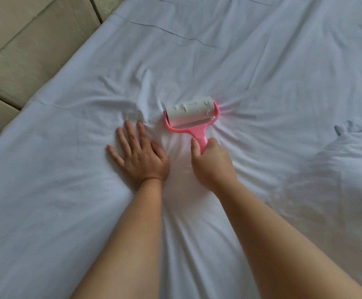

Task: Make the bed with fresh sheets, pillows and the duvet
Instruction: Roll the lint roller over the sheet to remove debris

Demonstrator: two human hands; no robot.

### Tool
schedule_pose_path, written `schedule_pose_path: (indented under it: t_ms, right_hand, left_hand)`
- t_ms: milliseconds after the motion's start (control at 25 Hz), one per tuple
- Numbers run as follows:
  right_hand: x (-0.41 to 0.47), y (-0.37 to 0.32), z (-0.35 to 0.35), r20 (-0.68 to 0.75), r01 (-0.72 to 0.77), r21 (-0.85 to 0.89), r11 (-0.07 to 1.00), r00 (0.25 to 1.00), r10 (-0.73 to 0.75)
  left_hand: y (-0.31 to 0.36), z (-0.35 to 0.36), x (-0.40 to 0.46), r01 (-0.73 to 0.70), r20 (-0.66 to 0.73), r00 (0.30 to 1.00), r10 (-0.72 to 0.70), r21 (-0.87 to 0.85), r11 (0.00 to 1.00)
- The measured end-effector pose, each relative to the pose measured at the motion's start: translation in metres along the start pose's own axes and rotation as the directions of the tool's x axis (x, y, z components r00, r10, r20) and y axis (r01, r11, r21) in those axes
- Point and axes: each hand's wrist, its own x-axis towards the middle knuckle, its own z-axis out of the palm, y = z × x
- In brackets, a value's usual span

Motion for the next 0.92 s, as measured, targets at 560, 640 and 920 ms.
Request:
schedule_pose_path:
  t_ms: [560, 640, 920]
  right_hand:
    - [0.096, -0.063, 0.004, -0.054, 0.064, 0.04, 0.997, 0.997, -0.062]
    - [0.109, -0.068, 0.006, -0.068, 0.079, 0.044, 0.996, 0.995, -0.076]
    - [0.118, -0.072, 0.01, -0.085, 0.09, 0.049, 0.995, 0.993, -0.085]
  left_hand:
    - [0.027, 0.054, 0.075, 0.067, -0.116, 0.991, -0.064, 0.027, 0.997]
    - [0.029, 0.057, 0.08, 0.065, -0.115, 0.991, -0.061, 0.032, 0.997]
    - [0.036, 0.062, 0.098, 0.075, -0.106, 0.992, -0.07, 0.047, 0.996]
